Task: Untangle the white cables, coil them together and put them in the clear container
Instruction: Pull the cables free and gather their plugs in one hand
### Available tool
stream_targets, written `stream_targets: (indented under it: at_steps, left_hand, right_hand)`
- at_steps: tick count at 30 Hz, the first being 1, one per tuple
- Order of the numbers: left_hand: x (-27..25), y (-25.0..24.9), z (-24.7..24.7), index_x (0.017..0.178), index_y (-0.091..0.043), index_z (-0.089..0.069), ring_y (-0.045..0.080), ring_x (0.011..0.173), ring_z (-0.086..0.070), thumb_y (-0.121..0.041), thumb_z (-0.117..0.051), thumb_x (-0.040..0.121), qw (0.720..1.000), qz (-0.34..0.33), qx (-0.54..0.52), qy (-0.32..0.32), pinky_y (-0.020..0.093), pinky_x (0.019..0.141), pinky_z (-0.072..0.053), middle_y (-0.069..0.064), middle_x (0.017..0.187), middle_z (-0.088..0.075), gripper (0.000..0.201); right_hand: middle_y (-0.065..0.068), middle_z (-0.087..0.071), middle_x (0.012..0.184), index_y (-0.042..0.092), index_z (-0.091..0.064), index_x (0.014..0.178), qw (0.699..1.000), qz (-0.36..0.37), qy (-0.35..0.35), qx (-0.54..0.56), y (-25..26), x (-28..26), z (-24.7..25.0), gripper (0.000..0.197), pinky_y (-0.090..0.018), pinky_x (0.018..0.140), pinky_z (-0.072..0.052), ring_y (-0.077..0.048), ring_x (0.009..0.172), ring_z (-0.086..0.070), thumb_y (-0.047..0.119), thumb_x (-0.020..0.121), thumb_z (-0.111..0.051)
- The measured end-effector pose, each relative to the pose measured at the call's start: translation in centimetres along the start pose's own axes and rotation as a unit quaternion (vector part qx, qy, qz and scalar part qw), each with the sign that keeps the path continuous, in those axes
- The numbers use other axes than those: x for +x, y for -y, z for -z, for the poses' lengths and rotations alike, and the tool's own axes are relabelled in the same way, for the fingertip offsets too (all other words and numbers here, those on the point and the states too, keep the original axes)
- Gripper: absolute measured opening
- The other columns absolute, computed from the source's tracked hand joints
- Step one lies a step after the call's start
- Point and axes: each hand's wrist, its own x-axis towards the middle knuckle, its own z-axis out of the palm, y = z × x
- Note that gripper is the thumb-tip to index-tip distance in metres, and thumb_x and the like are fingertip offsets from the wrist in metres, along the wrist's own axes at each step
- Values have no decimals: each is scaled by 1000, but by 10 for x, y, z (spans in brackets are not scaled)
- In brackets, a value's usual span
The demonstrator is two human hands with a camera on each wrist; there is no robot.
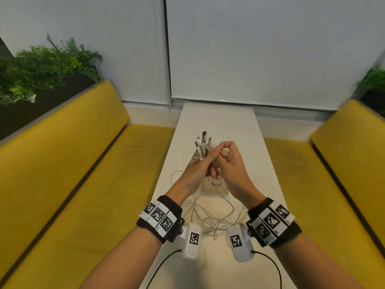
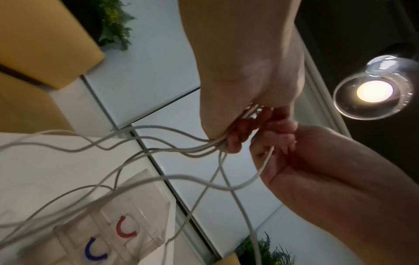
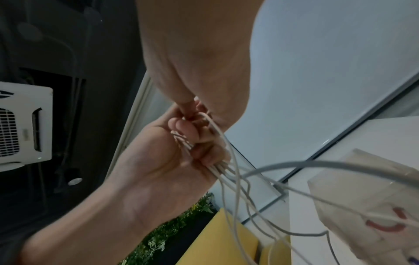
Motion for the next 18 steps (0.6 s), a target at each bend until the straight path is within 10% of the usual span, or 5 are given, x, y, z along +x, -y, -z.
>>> stream_targets:
  at_steps: [4, 10, 14, 18]
  left_hand:
    - [4, -7, -7, 71, -13, -63, 13, 55, -55, -56, -48, 99, 994, 9, 17, -104, 29, 63, -46, 2, 59, -55, 53]
    - [18, -43, 14, 62, -14, -44, 13, 48, -41, -38, -40, 107, 957, -63, -246, -137, 29, 57, -51, 0, 53, -35, 50]
    - [16, -59, 37, 63, -21, -38, 8, 45, -18, -42, -41, 106, 947, -82, -280, -134, 21, 40, -14, -3, 57, -20, 47]
    - [15, -75, 63, 67, -22, -41, 9, 46, -17, -35, -45, 105, 942, -110, -298, -108, 23, 42, -14, -5, 54, -23, 41]
  right_hand:
    - [-6, -49, 60, 10, -41, 107, 998, -34, 6, -44, -4, -3, 2, 19, -27, 40, -29, -14, 44, -39, 24, 102, -52]
    - [0, -27, 64, 10, -54, 91, 987, -60, 125, -81, -22, -23, 28, 28, -23, 47, -21, -12, 53, -23, 30, 105, -41]
    - [5, -37, 59, 14, -56, 75, 974, -57, 114, -188, -25, -31, 66, 33, -22, 50, -28, -8, 53, -31, 28, 103, -46]
    - [15, -52, 67, 23, -54, 73, 930, -111, 69, -343, -54, -42, 127, 37, -28, 62, -41, -5, 62, -47, 56, 90, -53]
